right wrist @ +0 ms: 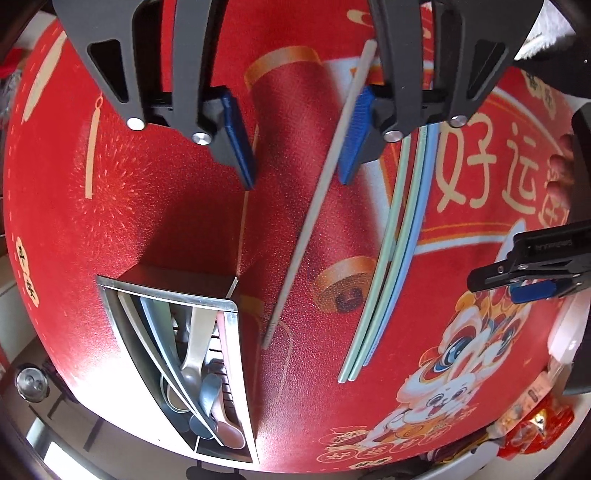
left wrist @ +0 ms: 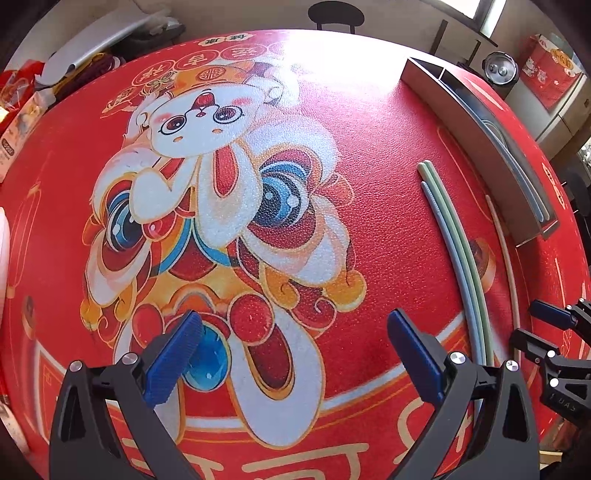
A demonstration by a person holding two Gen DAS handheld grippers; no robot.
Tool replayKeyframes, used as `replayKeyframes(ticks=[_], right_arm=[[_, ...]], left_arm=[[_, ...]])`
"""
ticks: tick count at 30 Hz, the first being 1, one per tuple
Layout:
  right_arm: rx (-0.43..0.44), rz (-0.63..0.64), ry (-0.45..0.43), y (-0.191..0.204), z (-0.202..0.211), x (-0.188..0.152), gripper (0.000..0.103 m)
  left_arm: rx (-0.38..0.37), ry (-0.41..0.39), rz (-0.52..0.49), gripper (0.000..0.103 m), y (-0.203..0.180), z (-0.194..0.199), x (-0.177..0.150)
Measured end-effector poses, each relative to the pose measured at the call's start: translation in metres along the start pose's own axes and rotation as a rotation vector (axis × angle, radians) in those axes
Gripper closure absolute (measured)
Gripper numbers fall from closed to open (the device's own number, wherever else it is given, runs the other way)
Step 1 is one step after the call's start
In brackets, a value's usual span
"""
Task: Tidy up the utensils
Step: 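Grasp a white chopstick with the right tool while the left grasps a blue chopstick, then lift the white and blue chopsticks and carry them toward the caddy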
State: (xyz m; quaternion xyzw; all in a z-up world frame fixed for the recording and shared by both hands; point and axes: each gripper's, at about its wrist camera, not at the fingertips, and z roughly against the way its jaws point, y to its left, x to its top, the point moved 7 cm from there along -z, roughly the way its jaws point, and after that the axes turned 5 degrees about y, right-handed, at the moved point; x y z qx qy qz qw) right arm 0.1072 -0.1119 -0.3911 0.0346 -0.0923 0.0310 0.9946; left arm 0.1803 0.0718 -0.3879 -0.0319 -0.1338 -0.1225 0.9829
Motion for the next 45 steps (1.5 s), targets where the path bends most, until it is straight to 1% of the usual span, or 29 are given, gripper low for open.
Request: replayKeyframes(ticks=[2,3,5,8,9,10,11,12,13,14,15,17,20,22,24,28,32,36,40,42,45], right_arm=[[0.015,-0.014,0.001,-0.006,0.003,-0.004,0.079],[0.022,-0.02,0.002,-0.009,0.004,-0.006,0.082],[0.04,-0.033,0.002,-0.012,0.005,-0.009,0.093],[0.069,-0.052,-0.002,-0.017,0.005,-0.01,0.095],[0.074,-0.054,-0.003,-0.017,0.005,-0.009,0.096],[0.077,-0.053,-0.004,-0.016,0.005,-0.008,0.096],[0.082,-0.052,-0.005,-0.016,0.004,-0.007,0.096],[0.088,-0.051,-0.007,-0.016,0.004,-0.006,0.096],[0.095,-0.05,-0.008,-0.017,0.004,-0.006,0.096],[0.101,-0.048,-0.008,-0.016,0.004,-0.005,0.096],[0.103,-0.044,-0.007,-0.015,0.003,-0.003,0.096],[0.101,-0.03,-0.005,-0.014,0.003,-0.002,0.096],[0.11,-0.012,-0.005,-0.014,0.003,-0.002,0.096],[0.123,-0.007,-0.004,-0.014,0.003,-0.002,0.096],[0.132,0.002,-0.004,-0.014,0.003,-0.003,0.096],[0.144,0.026,-0.007,-0.014,0.003,-0.004,0.096],[0.164,0.037,-0.007,-0.014,0.004,-0.004,0.096],[0.171,0.057,-0.007,-0.014,0.004,-0.004,0.096],[0.175,0.078,-0.006,-0.014,0.004,-0.005,0.096],[0.18,0.08,-0.006,-0.014,0.003,-0.005,0.096],[0.192,0.079,-0.005,-0.015,0.003,-0.005,0.096]], left_arm=[[0.029,0.008,-0.006,0.006,-0.002,-0.002,-0.001],[0.045,0.011,-0.015,0.005,-0.003,-0.003,-0.001],[0.046,0.012,0.001,0.005,-0.002,-0.004,-0.001],[0.05,0.06,0.025,0.005,-0.003,-0.005,0.0],[0.033,0.072,0.032,0.006,-0.004,-0.004,0.0],[-0.015,0.07,0.048,0.008,-0.007,-0.001,0.002],[-0.062,0.061,0.062,0.017,-0.01,0.002,0.003],[-0.098,0.054,0.067,0.024,-0.015,0.006,0.005],[-0.118,0.055,0.061,0.038,-0.02,0.009,0.006],[-0.149,0.052,0.051,0.049,-0.028,0.011,0.006],[-0.181,0.042,0.039,0.053,-0.036,0.014,0.006],[-0.192,0.03,0.002,0.071,-0.051,0.018,0.005],[-0.242,0.041,-0.036,0.082,-0.074,0.018,0.001],[-0.246,0.05,-0.047,0.084,-0.083,0.017,-0.002],[-0.268,0.055,-0.041,0.086,-0.089,0.015,-0.004],[-0.267,0.058,-0.033,0.087,-0.095,0.013,-0.003],[-0.24,0.079,-0.028,0.087,-0.099,0.008,-0.001],[-0.22,0.074,-0.009,0.088,-0.098,0.008,-0.002],[-0.181,0.064,-0.018,0.088,-0.102,0.006,0.005],[-0.147,0.061,-0.03,0.093,-0.103,0.004,0.007],[-0.14,0.056,-0.032,0.094,-0.105,0.002,0.01]])
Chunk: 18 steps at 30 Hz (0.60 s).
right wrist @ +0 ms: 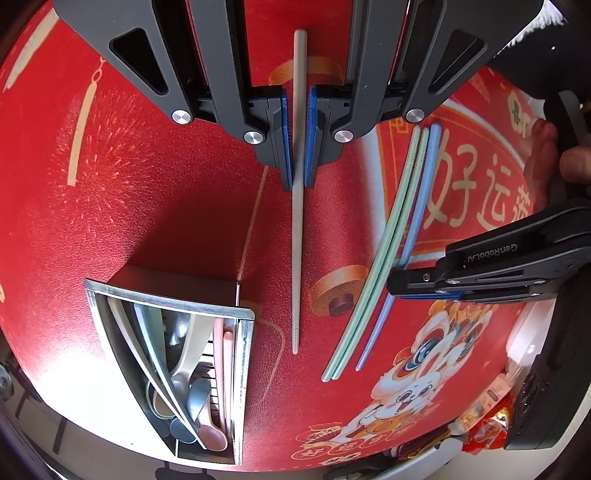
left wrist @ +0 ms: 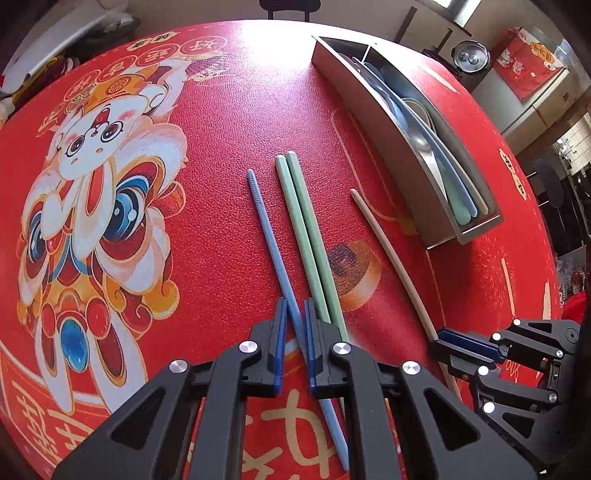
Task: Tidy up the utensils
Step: 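Lift the white and blue chopsticks and carry them toward the caddy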
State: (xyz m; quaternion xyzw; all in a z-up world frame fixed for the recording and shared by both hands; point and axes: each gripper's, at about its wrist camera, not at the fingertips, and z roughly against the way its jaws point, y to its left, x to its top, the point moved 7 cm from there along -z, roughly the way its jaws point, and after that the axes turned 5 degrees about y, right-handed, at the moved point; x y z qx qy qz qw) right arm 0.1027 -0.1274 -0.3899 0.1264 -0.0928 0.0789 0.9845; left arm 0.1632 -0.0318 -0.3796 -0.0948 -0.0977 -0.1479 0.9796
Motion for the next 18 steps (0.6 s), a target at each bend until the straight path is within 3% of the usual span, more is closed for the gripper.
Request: replayKeyframes(ticks=[8,13,18], right_arm=[[0.026,-0.012,0.004,-0.003,0.001,0.0,0.096],[0.031,-0.02,0.004,-0.003,0.001,-0.001,0.097],[0.032,-0.023,0.004,-0.004,0.001,0.0,0.097]], left_arm=[[0.049,-0.001,-0.022,0.094,-0.008,-0.004,0.009],[0.053,0.014,0.018,0.097,0.004,-0.001,0.0],[0.014,0.006,0.072,0.096,0.018,0.001,-0.004]])
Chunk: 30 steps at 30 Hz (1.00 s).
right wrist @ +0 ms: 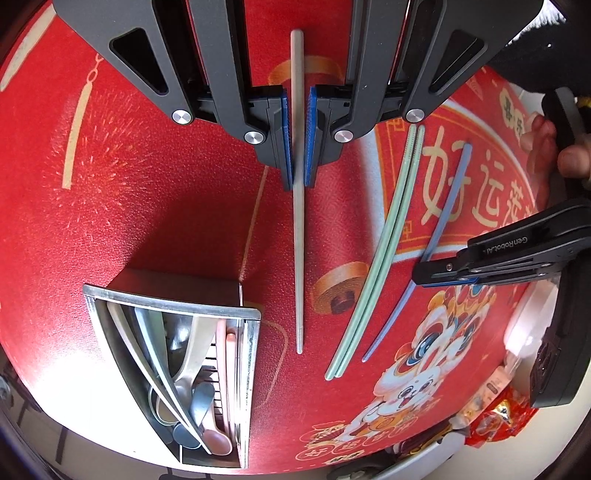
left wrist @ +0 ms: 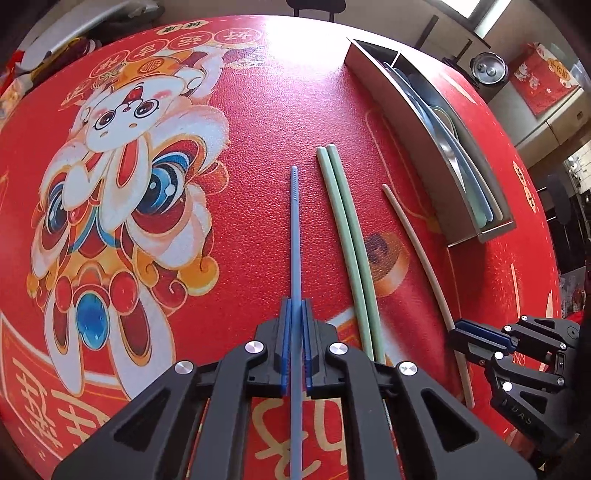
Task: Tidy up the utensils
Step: 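Lift the white and blue chopsticks and carry them toward the caddy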
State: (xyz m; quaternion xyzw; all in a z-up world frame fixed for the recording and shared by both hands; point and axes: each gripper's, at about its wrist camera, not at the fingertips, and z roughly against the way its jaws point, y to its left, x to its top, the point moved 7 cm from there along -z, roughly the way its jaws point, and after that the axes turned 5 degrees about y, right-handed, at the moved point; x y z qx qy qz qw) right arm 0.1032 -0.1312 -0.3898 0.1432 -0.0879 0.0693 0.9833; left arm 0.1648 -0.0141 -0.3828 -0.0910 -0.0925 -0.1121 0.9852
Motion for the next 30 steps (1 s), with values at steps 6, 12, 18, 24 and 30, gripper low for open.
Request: replayKeyframes(ticks=[6,12,18,24,30], right_arm=[[-0.002,0.001,0.002,0.0,0.0,0.0,0.097],[-0.002,0.0,0.003,0.0,0.0,0.001,0.097],[-0.001,-0.001,0.003,0.0,-0.001,0.002,0.097],[0.0,-0.002,0.002,0.0,-0.001,0.004,0.097],[-0.002,0.004,-0.003,0.001,-0.003,0.01,0.097]], left_arm=[[0.04,-0.012,-0.012,0.096,-0.003,0.001,-0.005],[0.046,-0.014,-0.029,0.096,-0.007,0.001,-0.008],[0.044,-0.011,-0.067,0.096,-0.008,0.0,-0.008],[-0.013,-0.019,-0.053,0.097,0.0,0.001,-0.011],[-0.123,-0.013,0.043,0.097,0.016,0.004,-0.01]])
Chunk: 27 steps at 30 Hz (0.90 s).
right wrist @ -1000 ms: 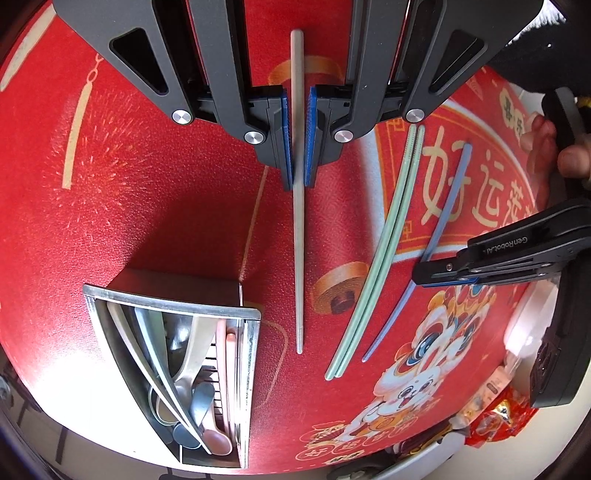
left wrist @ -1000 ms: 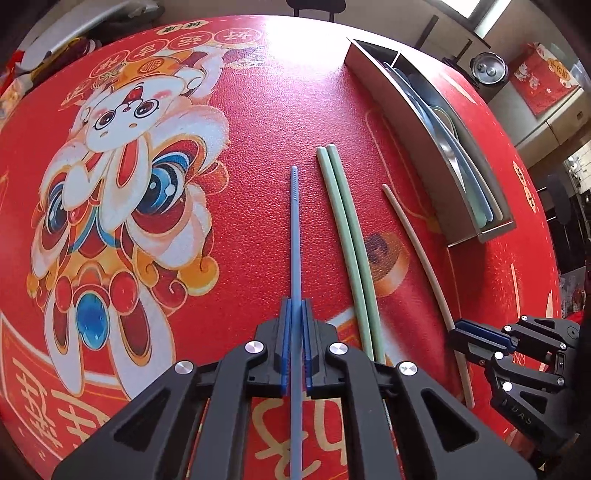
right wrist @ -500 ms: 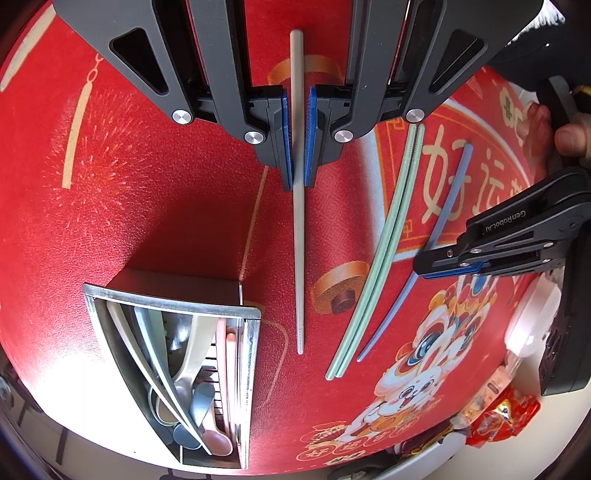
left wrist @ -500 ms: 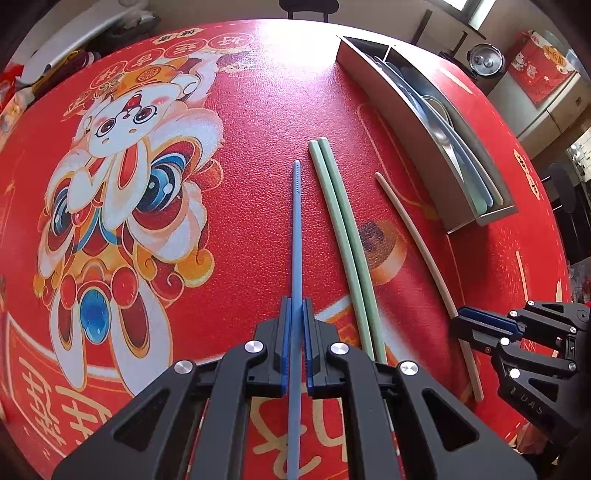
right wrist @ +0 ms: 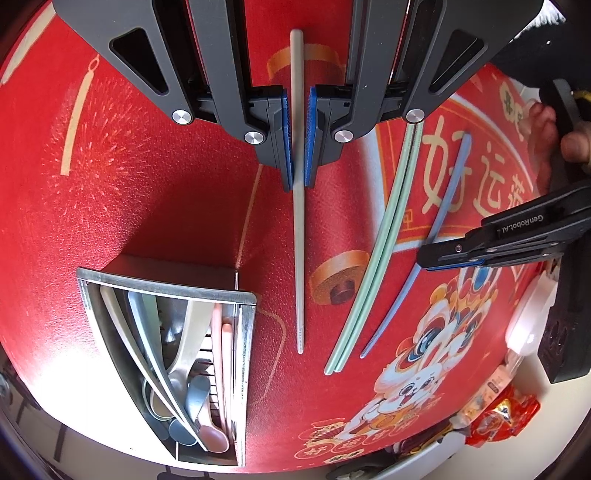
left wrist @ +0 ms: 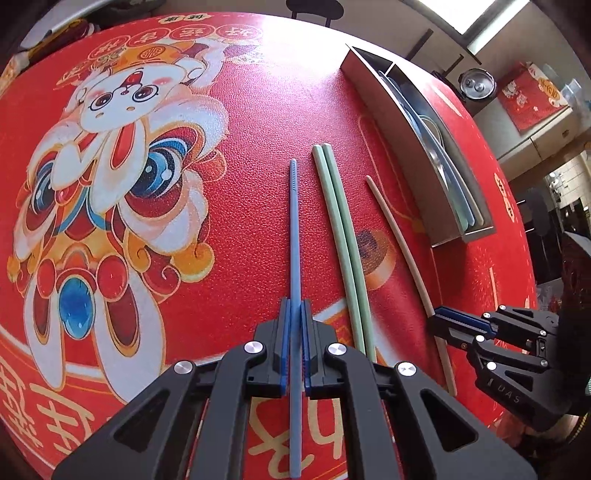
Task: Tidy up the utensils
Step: 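Lift the white and blue chopsticks and carry them toward the caddy, then lower the white and blue chopsticks into the caddy and open both tools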
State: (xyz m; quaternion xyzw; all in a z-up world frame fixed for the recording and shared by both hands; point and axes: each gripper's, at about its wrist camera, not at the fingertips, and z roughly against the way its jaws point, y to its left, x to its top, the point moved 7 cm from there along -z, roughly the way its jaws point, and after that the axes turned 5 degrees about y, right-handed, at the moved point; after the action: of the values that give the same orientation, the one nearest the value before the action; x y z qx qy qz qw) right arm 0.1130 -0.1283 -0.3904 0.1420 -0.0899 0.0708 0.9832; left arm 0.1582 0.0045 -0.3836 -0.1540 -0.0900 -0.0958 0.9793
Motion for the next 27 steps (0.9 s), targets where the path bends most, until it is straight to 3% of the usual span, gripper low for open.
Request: replayKeyframes(ticks=[7,13,18,27], right_arm=[[0.044,-0.039,0.004,-0.003,-0.001,0.004,0.097],[0.14,-0.053,-0.042,0.003,0.017,0.011,0.097],[0.152,-0.072,-0.077,0.002,0.032,0.02,0.097],[0.138,-0.137,-0.195,-0.029,0.077,0.056,0.097]], left_arm=[[-0.032,-0.084,0.002,0.097,0.009,0.039,0.019],[-0.065,-0.092,0.055,0.097,0.02,0.058,0.018],[-0.087,-0.09,0.104,0.097,0.02,0.062,0.021],[-0.153,-0.119,0.077,0.097,-0.015,0.072,0.059]])
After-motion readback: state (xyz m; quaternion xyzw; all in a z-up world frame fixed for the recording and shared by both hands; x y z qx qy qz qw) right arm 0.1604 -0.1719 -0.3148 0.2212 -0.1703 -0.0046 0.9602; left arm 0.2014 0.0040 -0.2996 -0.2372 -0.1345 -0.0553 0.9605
